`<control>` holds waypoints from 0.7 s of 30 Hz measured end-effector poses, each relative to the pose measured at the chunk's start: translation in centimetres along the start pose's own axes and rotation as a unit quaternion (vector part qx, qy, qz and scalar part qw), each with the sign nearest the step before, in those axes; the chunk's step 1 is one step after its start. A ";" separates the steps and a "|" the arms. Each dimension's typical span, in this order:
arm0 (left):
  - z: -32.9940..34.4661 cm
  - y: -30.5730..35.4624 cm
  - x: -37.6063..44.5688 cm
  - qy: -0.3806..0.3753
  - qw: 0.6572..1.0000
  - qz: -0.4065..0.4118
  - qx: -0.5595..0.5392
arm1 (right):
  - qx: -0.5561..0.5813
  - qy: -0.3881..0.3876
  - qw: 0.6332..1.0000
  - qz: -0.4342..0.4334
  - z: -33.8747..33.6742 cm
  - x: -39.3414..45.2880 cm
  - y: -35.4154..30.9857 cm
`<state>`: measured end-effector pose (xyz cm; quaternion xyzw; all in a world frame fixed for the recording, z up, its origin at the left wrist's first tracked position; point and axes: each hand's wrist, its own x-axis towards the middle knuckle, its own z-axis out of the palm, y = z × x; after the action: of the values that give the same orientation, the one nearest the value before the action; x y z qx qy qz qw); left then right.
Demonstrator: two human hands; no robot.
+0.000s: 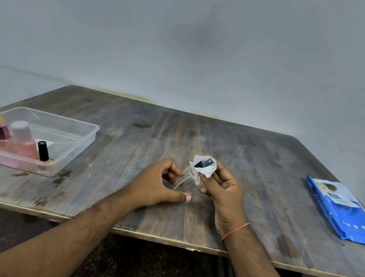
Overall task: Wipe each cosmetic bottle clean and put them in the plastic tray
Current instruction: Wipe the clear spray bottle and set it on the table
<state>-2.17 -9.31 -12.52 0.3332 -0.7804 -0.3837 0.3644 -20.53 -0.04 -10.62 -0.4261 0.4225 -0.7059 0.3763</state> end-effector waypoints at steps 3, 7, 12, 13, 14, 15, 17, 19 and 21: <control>0.1 0.6 -0.1 -0.005 1.000 -0.009 0.014 | 0.002 0.007 1.000 0.001 0.0 0.0 0.0; 0.0 1.4 -0.3 -0.078 0.997 -0.006 -0.006 | 0.009 0.023 1.000 0.006 -0.2 0.2 0.2; -0.2 1.5 -0.5 -0.110 0.992 -0.011 -0.062 | 0.018 0.035 0.999 0.011 -0.3 0.4 0.3; -0.2 1.4 -0.6 -0.102 0.993 -0.009 -0.065 | 0.019 0.036 0.999 0.011 -0.3 0.4 0.2; -0.2 1.4 -0.5 -0.092 0.993 -0.007 -0.068 | 0.021 0.037 0.999 0.010 -0.3 0.4 0.2; -0.1 1.2 -0.5 -0.077 0.995 -0.006 -0.067 | 0.023 0.038 0.999 0.011 -0.3 0.3 0.1; -0.1 0.8 -0.3 -0.052 0.997 -0.002 -0.058 | 0.026 0.038 0.999 0.012 -0.2 0.3 0.0; -0.2 0.4 -0.2 -0.024 0.999 0.015 -0.033 | 0.024 0.035 0.999 0.012 -0.2 0.2 0.0; -0.2 -0.1 -0.1 -0.006 1.000 0.027 -0.003 | 0.020 0.032 0.999 0.011 -0.1 0.2 0.0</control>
<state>-1.91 -9.32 -12.51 0.3086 -0.7902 -0.3776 0.3712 -20.70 -0.15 -10.65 -0.3910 0.4252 -0.7233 0.3784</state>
